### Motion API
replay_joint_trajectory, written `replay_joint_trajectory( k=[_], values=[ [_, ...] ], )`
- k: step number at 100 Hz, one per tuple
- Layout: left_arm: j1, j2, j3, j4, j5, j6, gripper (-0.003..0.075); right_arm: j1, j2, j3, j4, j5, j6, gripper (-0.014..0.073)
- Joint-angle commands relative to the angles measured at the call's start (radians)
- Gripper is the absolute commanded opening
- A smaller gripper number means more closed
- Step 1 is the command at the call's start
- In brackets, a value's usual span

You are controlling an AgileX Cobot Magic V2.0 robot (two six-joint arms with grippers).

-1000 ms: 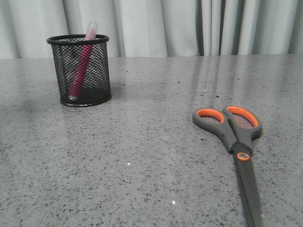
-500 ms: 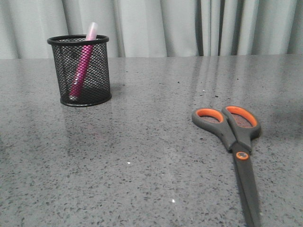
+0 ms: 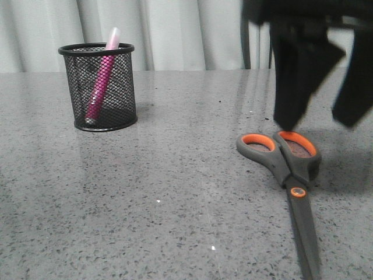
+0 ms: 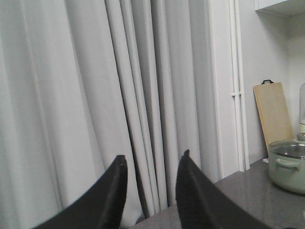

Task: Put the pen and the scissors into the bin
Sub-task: 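Lower the right gripper onto the scissors handles and grasp them, then lift the scissors and carry them over the mesh cup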

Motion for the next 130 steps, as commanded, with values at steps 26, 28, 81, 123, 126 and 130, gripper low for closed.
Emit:
replay_joint_trajectory(
  k=[26,28,81,123,126,130],
  values=[
    [-0.139,0.000,-0.018,-0.002,-0.073,-0.012,0.0221,0.044,0.024,0.042,0.055,-0.180,0.056,0.0416],
    [-0.144,0.000,-0.018,0.000,-0.076,-0.012,0.0221,0.044,0.032,0.042,0.055,-0.185,0.064,0.0416],
    [-0.183,-0.004,-0.018,0.011,-0.076,-0.012,0.0221,0.044,0.110,0.008,-0.117,-0.099,0.189,0.0413],
    [-0.183,-0.004,-0.018,0.011,-0.076,-0.012,0.0221,0.044,0.167,-0.010,-0.137,-0.139,0.168,-0.0016],
    [-0.183,-0.004,-0.018,0.011,-0.076,-0.012,0.0221,0.044,0.170,-0.010,-0.139,-0.142,0.158,-0.0077],
    [-0.183,-0.004,-0.018,0.011,-0.076,-0.012,0.0221,0.044,0.170,-0.014,-0.149,-0.149,0.156,-0.0067]
  ],
)
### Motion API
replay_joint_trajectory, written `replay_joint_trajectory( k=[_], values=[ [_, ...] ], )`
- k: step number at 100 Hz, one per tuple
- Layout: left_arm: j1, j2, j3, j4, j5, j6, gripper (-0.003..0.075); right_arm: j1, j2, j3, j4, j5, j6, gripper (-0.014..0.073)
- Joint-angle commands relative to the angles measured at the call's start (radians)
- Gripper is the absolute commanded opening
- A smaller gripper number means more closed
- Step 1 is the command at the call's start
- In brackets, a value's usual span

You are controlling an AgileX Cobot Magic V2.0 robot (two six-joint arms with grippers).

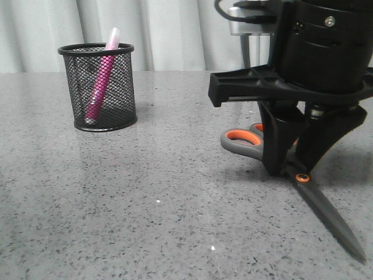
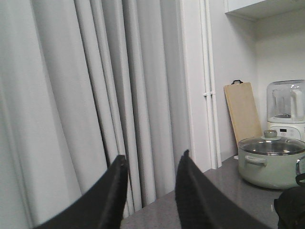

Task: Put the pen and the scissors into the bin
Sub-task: 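Lift the scissors and carry them over the mesh cup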

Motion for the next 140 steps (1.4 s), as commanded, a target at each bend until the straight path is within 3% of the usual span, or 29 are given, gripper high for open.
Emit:
replay_joint_trajectory(
  k=[1,15,27,41,56,77,140],
  values=[
    [-0.009,0.002,-0.023,-0.023,0.002,-0.011,0.0221,-0.004,0.004,-0.014,-0.028,-0.043,-0.033,-0.0066],
    [-0.009,0.000,-0.023,-0.023,0.002,-0.011,0.0221,-0.002,-0.027,-0.119,-0.089,-0.062,-0.061,-0.0065],
    [-0.009,-0.016,-0.023,-0.023,-0.002,-0.011,0.0221,0.017,-0.076,-0.275,-0.172,-0.198,-0.063,-0.0065],
    [-0.009,-0.036,-0.023,-0.021,-0.008,-0.011,0.0221,0.038,-0.083,-0.410,-0.247,-0.480,-0.065,-0.0066],
    [-0.009,-0.051,-0.023,-0.017,-0.023,-0.011,0.0221,0.038,-0.027,-0.411,-0.283,-0.893,-0.065,-0.0066],
    [-0.009,-0.069,-0.023,-0.012,-0.023,-0.011,0.0221,0.038,0.132,-0.406,-0.314,-1.190,-0.065,-0.0069],
    [-0.009,-0.124,0.029,0.009,-0.023,-0.011,0.0221,0.036,0.288,-0.258,-0.339,-1.280,-0.065,-0.0069]
  ],
)
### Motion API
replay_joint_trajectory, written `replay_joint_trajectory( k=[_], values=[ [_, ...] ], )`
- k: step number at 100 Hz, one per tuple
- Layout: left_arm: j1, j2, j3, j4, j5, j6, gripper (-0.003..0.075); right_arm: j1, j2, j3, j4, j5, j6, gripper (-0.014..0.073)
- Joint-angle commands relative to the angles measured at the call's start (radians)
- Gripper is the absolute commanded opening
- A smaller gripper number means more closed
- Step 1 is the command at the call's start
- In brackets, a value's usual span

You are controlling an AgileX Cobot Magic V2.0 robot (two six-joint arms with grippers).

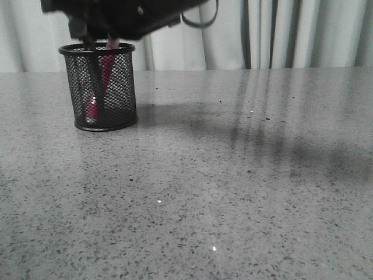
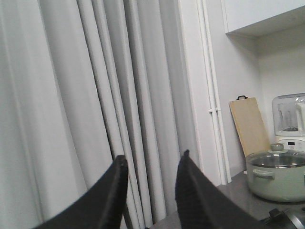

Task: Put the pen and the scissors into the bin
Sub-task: 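Lift the scissors and carry them over the mesh cup, then drop the scissors blades-first into the cup, opening the right gripper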

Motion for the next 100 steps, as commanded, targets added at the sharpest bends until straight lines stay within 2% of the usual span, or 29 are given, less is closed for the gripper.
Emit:
replay_joint_trajectory(
  k=[1,16,23,30,42,50,58,62,67,70,76,88,100],
  values=[
    [-0.009,0.004,-0.016,-0.018,-0.003,-0.011,0.0221,-0.004,-0.050,-0.008,-0.003,-0.092,-0.007,-0.0069],
    [-0.009,0.004,-0.016,-0.018,-0.003,-0.011,0.0221,-0.004,-0.050,0.001,0.006,-0.089,-0.007,-0.0063],
    [-0.009,0.004,-0.016,-0.018,-0.003,-0.011,0.0221,-0.004,-0.050,0.001,0.018,-0.098,-0.007,-0.0008],
    [-0.009,0.004,-0.016,-0.018,-0.003,-0.011,0.0221,-0.004,-0.052,0.001,0.038,-0.103,-0.007,0.0111],
    [-0.009,0.004,-0.016,-0.018,-0.014,-0.011,0.0221,-0.006,-0.074,0.001,0.048,-0.131,-0.007,0.0365],
    [-0.009,0.004,-0.013,-0.018,-0.057,-0.011,0.0218,-0.006,-0.113,0.001,0.047,-0.148,-0.007,0.0440],
    [-0.009,0.004,-0.002,-0.018,-0.125,-0.011,0.0176,-0.006,-0.181,0.001,0.050,-0.141,-0.007,0.0405],
    [-0.009,-0.001,0.009,-0.018,-0.168,-0.011,0.0124,-0.006,-0.226,0.001,0.050,-0.121,-0.007,0.0344],
    [-0.009,-0.011,0.028,-0.018,-0.218,-0.011,0.0041,-0.006,-0.287,0.001,0.048,-0.065,-0.007,0.0227],
    [-0.009,-0.024,0.045,-0.018,-0.245,-0.011,-0.0009,-0.006,-0.324,0.001,0.043,-0.006,-0.007,0.0116],
    [-0.009,-0.048,0.078,-0.032,-0.313,-0.011,-0.0019,-0.006,-0.412,0.010,-0.013,0.108,-0.014,-0.0082],
    [-0.009,-0.123,0.166,-0.105,-0.434,-0.011,-0.0019,-0.006,-0.608,0.098,-0.121,0.292,-0.016,-0.0061],
    [-0.009,-0.222,0.270,-0.194,-0.483,-0.011,-0.0019,-0.006,-0.853,0.265,-0.147,0.492,-0.016,-0.0061]
  ],
)
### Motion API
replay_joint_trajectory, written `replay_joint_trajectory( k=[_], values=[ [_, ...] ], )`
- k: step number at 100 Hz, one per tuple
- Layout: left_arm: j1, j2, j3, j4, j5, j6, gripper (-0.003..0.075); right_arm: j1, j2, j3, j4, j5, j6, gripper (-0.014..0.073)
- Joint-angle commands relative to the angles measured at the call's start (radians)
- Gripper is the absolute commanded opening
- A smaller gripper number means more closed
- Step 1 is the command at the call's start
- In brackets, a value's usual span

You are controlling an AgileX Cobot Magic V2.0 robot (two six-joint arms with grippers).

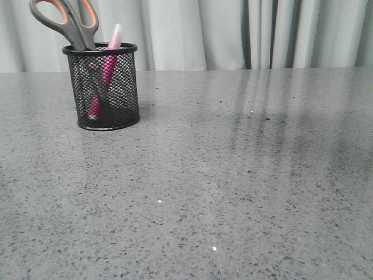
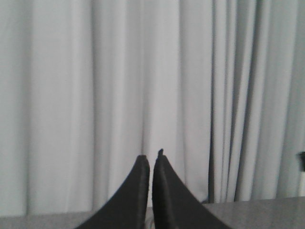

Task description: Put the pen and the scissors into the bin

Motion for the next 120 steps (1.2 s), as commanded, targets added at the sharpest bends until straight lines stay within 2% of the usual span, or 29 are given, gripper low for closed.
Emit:
replay_joint_trajectory(
  k=[1,10,17,25,43,59,73,120],
  values=[
    [-0.009,-0.060,0.044,-0.073,-0.029,-0.011,-0.0019,-0.006,-0.208,0.090,-0.038,0.139,-0.008,-0.0061],
    [-0.009,-0.128,0.125,-0.133,-0.029,-0.011,-0.0019,-0.006,-0.397,0.235,-0.035,0.334,-0.008,-0.0061],
    [-0.009,-0.167,0.182,-0.181,-0.029,-0.011,-0.0019,-0.006,-0.546,0.340,-0.035,0.420,-0.023,-0.0061],
    [-0.009,-0.195,0.230,-0.184,-0.010,-0.011,-0.0019,-0.006,-0.707,0.442,-0.029,0.437,-0.052,-0.0061],
    [-0.009,-0.206,0.271,-0.184,0.006,-0.011,-0.0019,-0.006,-1.007,0.561,0.005,0.531,-0.058,-0.0061],
    [-0.009,-0.206,0.271,-0.184,0.006,-0.011,-0.0019,-0.006,-1.216,0.632,0.005,0.501,-0.114,-0.0061],
    [-0.009,-0.206,0.271,-0.184,0.009,-0.011,-0.0019,-0.006,-1.185,0.645,0.001,0.552,-0.123,-0.0061],
    [-0.009,-0.206,0.271,-0.184,0.004,-0.011,-0.0019,-0.006,-1.170,0.645,0.010,0.529,-0.123,-0.0061]
  ],
)
